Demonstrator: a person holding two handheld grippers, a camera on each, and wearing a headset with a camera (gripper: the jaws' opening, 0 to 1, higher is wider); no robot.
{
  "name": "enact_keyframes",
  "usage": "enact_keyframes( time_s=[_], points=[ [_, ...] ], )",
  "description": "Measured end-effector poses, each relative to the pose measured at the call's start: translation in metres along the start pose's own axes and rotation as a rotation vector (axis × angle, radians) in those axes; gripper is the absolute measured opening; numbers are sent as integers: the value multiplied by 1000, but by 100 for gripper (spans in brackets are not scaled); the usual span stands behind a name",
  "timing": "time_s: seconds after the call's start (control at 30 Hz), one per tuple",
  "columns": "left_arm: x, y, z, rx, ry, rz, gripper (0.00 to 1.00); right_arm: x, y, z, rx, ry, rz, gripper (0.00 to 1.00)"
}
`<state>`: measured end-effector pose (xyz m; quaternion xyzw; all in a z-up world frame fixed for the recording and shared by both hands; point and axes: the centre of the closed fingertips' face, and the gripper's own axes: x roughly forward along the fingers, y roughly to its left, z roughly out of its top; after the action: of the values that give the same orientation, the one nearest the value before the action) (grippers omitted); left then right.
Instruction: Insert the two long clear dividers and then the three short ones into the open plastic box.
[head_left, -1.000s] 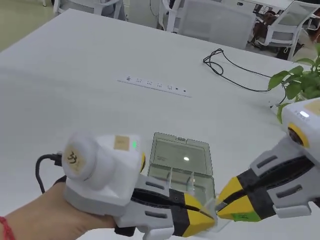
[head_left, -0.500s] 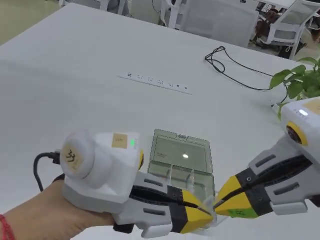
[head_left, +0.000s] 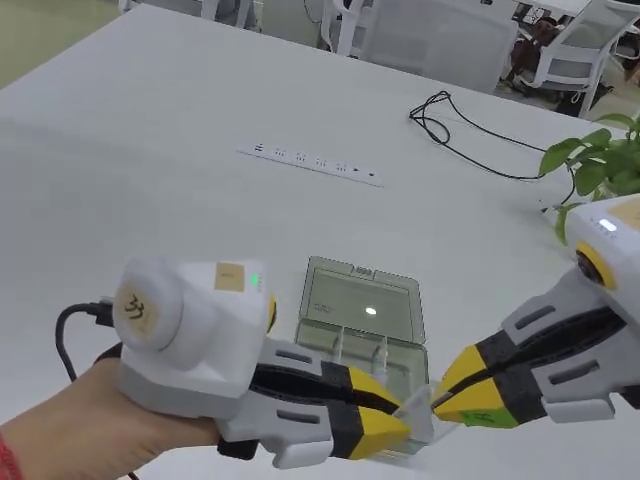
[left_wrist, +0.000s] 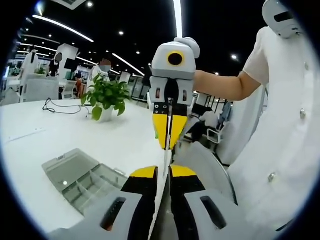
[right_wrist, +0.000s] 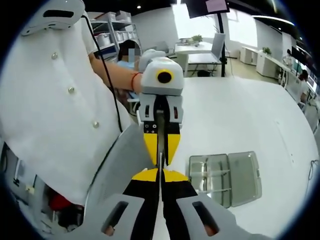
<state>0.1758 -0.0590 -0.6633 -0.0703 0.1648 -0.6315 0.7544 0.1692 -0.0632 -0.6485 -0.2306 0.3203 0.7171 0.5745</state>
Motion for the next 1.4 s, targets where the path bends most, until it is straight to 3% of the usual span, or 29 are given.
enact_keyframes(
  time_s=[0.33, 0.6, 1.17, 1.4],
  points=[
    [-16, 15, -5, 0, 9, 77, 21, -16, -27, -21, 21, 48, -82, 3],
    [-28, 28, -11, 2, 25, 132, 33, -18, -44, -31, 26, 92, -134, 3],
    [-41, 53, -29, -8, 49, 201, 69, -2, -82, -57, 6, 198, -187, 3],
    [-42, 62, -32, -12, 40, 231, 91, 13, -99, -76, 8, 228, -189, 3]
  ],
)
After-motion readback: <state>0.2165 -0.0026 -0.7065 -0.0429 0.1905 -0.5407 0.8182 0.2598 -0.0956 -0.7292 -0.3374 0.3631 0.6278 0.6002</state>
